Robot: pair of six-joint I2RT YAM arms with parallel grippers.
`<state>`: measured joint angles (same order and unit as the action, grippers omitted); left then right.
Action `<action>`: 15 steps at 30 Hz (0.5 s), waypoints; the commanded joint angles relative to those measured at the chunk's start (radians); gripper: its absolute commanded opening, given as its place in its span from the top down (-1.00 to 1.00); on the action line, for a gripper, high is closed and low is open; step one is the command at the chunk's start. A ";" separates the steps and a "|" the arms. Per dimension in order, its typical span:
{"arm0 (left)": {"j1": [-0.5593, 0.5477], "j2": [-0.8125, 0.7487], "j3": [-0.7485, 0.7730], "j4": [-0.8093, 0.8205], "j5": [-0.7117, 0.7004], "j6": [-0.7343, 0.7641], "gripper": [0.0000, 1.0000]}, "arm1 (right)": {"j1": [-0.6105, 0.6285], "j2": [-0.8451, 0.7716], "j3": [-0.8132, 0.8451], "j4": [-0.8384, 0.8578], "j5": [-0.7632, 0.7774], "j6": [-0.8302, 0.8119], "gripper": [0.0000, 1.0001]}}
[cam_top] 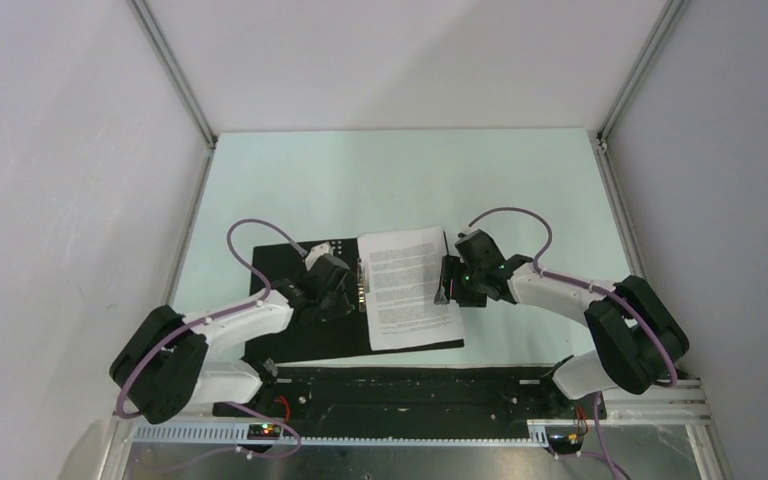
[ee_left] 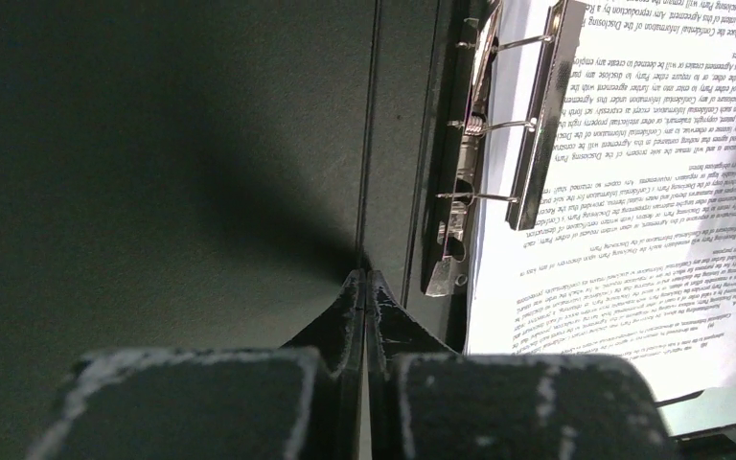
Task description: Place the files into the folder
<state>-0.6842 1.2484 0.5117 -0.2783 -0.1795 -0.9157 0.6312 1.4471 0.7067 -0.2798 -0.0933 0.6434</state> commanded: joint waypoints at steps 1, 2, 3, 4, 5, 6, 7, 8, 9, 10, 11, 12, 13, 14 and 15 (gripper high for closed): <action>0.011 0.030 -0.023 0.036 0.000 -0.017 1.00 | 0.024 -0.018 -0.014 -0.054 0.026 0.021 -0.28; 0.012 0.034 -0.024 0.040 0.003 -0.020 1.00 | 0.029 -0.021 -0.012 -0.059 0.033 0.020 -0.28; 0.012 0.034 -0.025 0.043 0.004 -0.021 1.00 | 0.032 -0.024 -0.010 -0.062 0.036 0.021 -0.28; 0.013 0.036 -0.025 0.044 0.004 -0.021 1.00 | 0.036 -0.027 -0.007 -0.066 0.043 0.023 -0.28; 0.013 0.036 -0.025 0.044 0.006 -0.021 1.00 | 0.038 -0.032 -0.006 -0.067 0.045 0.023 -0.27; 0.013 0.036 -0.025 0.045 0.006 -0.022 1.00 | 0.039 -0.034 -0.003 -0.073 0.047 0.022 -0.28; 0.013 0.036 -0.027 0.046 0.006 -0.023 1.00 | 0.040 -0.037 -0.002 -0.075 0.049 0.022 -0.28; 0.014 0.035 -0.028 0.046 0.008 -0.024 1.00 | 0.040 -0.040 0.000 -0.078 0.051 0.022 -0.28; 0.013 0.035 -0.029 0.047 0.009 -0.024 1.00 | 0.043 -0.042 0.000 -0.078 0.051 0.022 -0.28; 0.013 0.034 -0.030 0.047 0.009 -0.026 1.00 | 0.043 -0.042 0.002 -0.082 0.050 0.022 -0.28; 0.014 0.032 -0.033 0.048 0.007 -0.027 1.00 | 0.048 -0.043 0.002 -0.083 0.050 0.022 -0.28; 0.014 0.032 -0.034 0.048 0.007 -0.028 1.00 | 0.050 -0.042 0.005 -0.082 0.050 0.023 -0.28; 0.014 0.031 -0.036 0.048 0.008 -0.030 1.00 | 0.053 -0.042 0.006 -0.083 0.050 0.024 -0.28; 0.014 0.030 -0.039 0.048 0.007 -0.030 1.00 | 0.055 -0.043 0.008 -0.082 0.052 0.024 -0.28; 0.014 0.030 -0.039 0.049 0.007 -0.031 1.00 | 0.061 -0.043 0.012 -0.083 0.054 0.023 -0.28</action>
<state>-0.6773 1.2636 0.5034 -0.2283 -0.1699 -0.9268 0.6731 1.4273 0.7067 -0.3401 -0.0578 0.6552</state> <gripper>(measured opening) 0.004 0.639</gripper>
